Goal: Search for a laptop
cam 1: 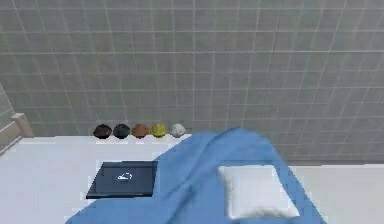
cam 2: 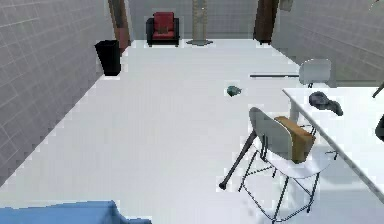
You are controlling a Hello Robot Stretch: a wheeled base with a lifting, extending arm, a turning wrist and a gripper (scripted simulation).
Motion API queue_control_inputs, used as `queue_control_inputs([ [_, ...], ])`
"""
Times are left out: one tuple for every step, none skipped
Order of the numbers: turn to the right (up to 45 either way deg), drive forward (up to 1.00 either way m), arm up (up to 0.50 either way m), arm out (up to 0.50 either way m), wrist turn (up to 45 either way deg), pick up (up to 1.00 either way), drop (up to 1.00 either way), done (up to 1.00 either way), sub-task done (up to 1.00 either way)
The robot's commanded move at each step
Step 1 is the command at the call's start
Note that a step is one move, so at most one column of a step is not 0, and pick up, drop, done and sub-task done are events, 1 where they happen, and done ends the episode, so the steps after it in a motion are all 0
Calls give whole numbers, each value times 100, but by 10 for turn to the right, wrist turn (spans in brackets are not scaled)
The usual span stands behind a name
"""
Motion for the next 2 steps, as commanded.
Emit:
queue_control_inputs([
  [-210, 0, 0, 0, 0, 0, 0, 0, 0],
  [0, 0, 0, 0, 0, 0, 0, 100, 0],
])
